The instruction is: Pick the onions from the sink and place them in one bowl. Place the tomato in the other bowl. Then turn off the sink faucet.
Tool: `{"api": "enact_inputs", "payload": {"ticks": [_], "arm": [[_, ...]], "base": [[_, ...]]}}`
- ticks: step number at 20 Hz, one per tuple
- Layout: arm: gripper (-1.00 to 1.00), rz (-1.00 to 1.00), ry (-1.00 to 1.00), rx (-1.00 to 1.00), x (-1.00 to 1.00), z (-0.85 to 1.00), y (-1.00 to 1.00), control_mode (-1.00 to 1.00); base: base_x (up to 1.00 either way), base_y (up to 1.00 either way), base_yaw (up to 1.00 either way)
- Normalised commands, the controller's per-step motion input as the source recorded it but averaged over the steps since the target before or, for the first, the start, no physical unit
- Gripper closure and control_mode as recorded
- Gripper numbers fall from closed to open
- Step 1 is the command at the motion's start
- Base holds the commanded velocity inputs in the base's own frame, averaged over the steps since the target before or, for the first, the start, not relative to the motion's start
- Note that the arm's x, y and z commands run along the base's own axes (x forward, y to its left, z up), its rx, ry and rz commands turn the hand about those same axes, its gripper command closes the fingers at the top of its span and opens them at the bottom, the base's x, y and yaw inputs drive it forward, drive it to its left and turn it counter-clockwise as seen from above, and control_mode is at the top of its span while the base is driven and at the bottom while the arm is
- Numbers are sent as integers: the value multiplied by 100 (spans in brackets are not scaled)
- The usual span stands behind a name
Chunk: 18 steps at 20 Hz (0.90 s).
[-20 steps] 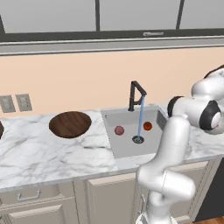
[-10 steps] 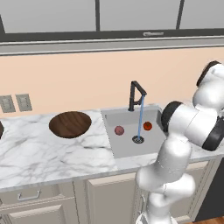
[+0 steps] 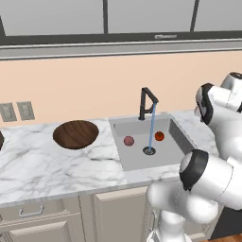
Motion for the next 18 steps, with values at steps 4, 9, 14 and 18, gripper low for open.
{"api": "enact_inputs", "payload": {"ticks": [4, 9, 14, 18], "arm": [[-100, 1, 8, 0, 0, 0, 69, -100], [-100, 4, 9, 4, 0, 0, 61, -100], [-100, 6, 6, 10, 0, -5, 55, -100], [-100, 5, 1, 8, 14, -20, 64, -100]], "base": [[0, 0, 0], [0, 0, 0], [0, 0, 0], [0, 0, 0]]}}
